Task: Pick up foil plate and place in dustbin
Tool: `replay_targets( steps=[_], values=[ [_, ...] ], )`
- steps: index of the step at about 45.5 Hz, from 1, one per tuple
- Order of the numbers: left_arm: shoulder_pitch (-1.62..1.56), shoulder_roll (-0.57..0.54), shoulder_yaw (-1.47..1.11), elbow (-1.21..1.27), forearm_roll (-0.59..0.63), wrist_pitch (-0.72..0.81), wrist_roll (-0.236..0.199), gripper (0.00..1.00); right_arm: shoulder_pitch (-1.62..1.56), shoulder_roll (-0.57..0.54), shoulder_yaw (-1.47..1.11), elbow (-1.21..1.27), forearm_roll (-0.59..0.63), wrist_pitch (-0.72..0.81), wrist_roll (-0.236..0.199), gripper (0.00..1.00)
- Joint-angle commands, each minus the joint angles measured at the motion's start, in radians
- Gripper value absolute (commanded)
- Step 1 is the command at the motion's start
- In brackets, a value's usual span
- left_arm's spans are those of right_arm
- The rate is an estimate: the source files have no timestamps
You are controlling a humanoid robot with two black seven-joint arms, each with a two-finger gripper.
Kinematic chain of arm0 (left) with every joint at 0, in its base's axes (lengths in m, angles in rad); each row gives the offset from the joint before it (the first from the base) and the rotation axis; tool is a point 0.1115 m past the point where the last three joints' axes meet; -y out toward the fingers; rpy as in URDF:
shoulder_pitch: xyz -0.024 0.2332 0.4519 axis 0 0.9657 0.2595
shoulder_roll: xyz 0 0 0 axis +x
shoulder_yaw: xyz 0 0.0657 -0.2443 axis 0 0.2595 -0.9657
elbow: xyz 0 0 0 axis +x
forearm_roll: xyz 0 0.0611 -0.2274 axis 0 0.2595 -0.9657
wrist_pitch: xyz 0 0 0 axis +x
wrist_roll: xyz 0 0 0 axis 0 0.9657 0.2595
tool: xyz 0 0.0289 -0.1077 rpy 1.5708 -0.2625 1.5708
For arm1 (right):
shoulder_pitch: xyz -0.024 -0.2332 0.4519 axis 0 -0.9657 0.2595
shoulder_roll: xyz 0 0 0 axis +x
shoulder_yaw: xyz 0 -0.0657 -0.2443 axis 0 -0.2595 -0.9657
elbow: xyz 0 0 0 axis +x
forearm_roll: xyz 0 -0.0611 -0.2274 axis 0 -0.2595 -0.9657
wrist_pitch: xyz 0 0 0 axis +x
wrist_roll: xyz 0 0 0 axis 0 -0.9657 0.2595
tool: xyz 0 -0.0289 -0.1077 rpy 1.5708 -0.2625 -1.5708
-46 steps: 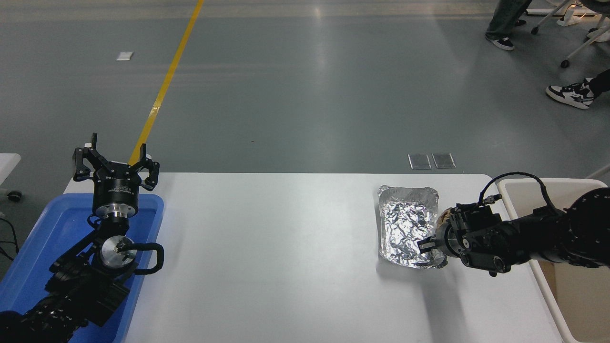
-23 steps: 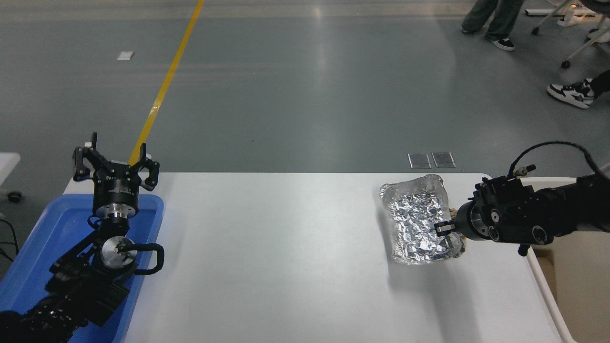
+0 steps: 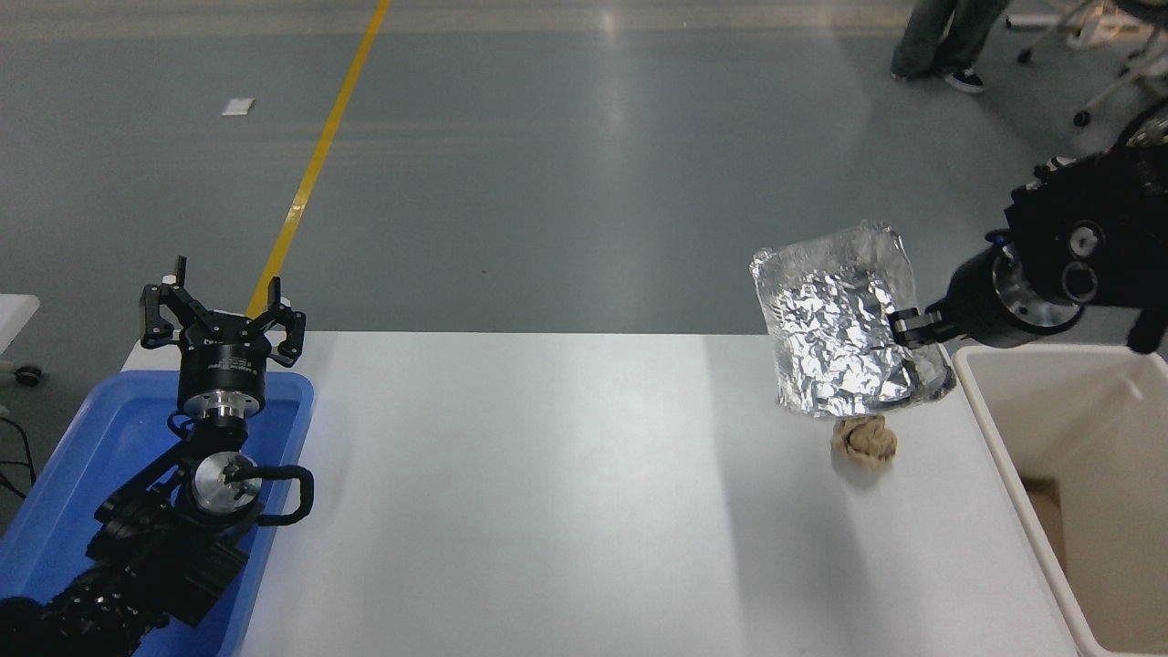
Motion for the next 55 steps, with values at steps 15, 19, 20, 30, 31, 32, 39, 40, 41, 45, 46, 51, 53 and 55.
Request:
replay_targets(
  steps=[15, 19, 20, 30, 31, 32, 39, 40, 41, 45, 46, 51, 53, 55],
  values=[
    [0.000, 0.000, 0.000, 0.000, -0.001, 0.000, -0.001, 0.99, 0.207, -0.015, -0.146, -0.021, 0.019, 0.170, 0.004, 0.00],
    [0.000, 0.000, 0.000, 0.000, -0.001, 0.000, -0.001, 0.99, 0.191, -0.047, -0.207, -0.073, 0.000, 0.167, 0.005, 0.00],
    [0.000, 0.000, 0.000, 0.000, -0.001, 0.000, -0.001, 0.99, 0.184, -0.061, -0.220, -0.086, -0.009, 0.166, 0.005, 0.00],
    [0.000, 0.000, 0.000, 0.000, -0.003, 0.000, -0.001, 0.99, 0.049, -0.266, -0.237, -0.248, -0.216, 0.151, 0.005, 0.00],
    [0.000, 0.000, 0.000, 0.000, -0.001, 0.000, -0.001, 0.99, 0.032, -0.297, -0.234, -0.259, -0.245, 0.149, 0.005, 0.00],
    [0.000, 0.000, 0.000, 0.000, -0.003, 0.000, -0.001, 0.99, 0.018, -0.325, -0.229, -0.274, -0.274, 0.143, 0.005, 0.00],
    [0.000, 0.000, 0.000, 0.000, -0.003, 0.000, -0.001, 0.99, -0.204, -0.452, -0.177, -0.415, -0.388, -0.021, 0.007, 0.00],
    [0.000, 0.000, 0.000, 0.000, -0.003, 0.000, -0.001, 0.99, -0.247, -0.454, -0.169, -0.441, -0.388, -0.053, 0.010, 0.00],
    [0.000, 0.000, 0.000, 0.000, -0.003, 0.000, -0.001, 0.99, -0.308, -0.455, -0.157, -0.478, -0.386, -0.098, 0.013, 0.00],
    [0.000, 0.000, 0.000, 0.000, -0.003, 0.000, -0.001, 0.99, -0.494, -0.461, -0.113, -0.581, -0.379, -0.213, 0.019, 0.00],
    [-0.001, 0.000, 0.000, 0.000, -0.003, 0.000, -0.001, 0.99, -0.543, -0.460, -0.097, -0.604, -0.374, -0.234, 0.019, 0.00],
    [0.000, 0.000, 0.000, 0.000, -0.003, 0.000, -0.001, 0.99, -0.788, -0.449, 0.022, -0.699, -0.313, -0.314, 0.016, 0.00],
    [0.000, 0.000, 0.000, 0.000, -0.003, 0.000, -0.001, 0.99, -0.879, -0.436, 0.079, -0.727, -0.278, -0.331, 0.012, 0.00],
    [-0.001, 0.000, 0.000, 0.000, -0.003, 0.000, -0.001, 0.99, -0.965, -0.411, 0.137, -0.760, -0.248, -0.345, 0.009, 0.00]
  ],
)
